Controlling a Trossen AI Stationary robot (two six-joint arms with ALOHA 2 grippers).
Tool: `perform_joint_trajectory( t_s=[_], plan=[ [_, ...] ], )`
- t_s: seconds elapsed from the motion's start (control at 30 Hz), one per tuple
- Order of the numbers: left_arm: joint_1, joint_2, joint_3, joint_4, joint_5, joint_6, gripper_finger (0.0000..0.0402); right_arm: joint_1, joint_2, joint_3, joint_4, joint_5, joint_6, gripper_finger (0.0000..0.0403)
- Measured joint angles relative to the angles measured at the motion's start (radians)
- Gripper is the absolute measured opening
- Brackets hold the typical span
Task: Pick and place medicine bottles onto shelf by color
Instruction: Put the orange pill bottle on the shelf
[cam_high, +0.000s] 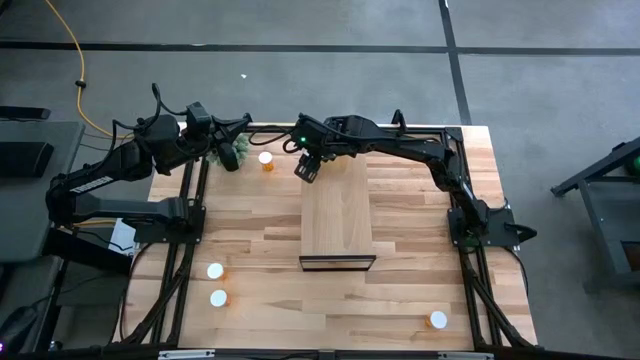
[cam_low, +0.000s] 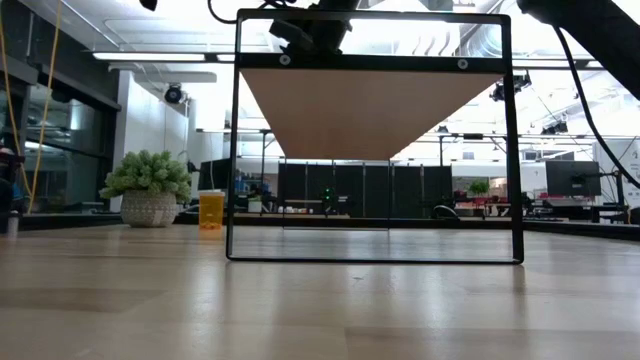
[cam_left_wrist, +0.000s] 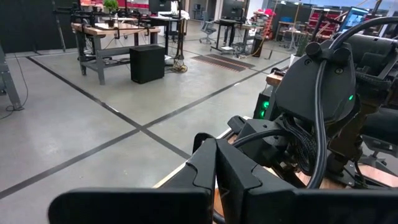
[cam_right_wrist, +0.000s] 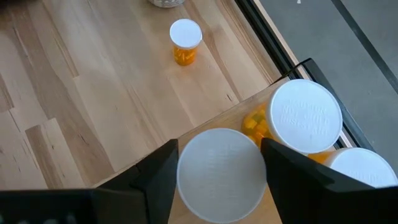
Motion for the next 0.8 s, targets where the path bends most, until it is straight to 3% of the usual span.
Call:
perform_joint_trajectory(
  t_s=[0.27,0.57,0.8],
  plan=[
    [0.000,0.000,0.000,0.000,0.000,0.000,0.0000,0.000,0.000,0.000,0.000,0.000,0.000,0.0256],
    [0.000,0.000,0.000,0.000,0.000,0.000,0.0000,0.000,-0.024,0.001,-0.025,-0.009,-0.058,0.0262],
    [0.000,0.000,0.000,0.000,0.000,0.000,0.0000,0.000,-0.116,0.003,-0.186,-0.213,-0.173,0.0262]
  ],
)
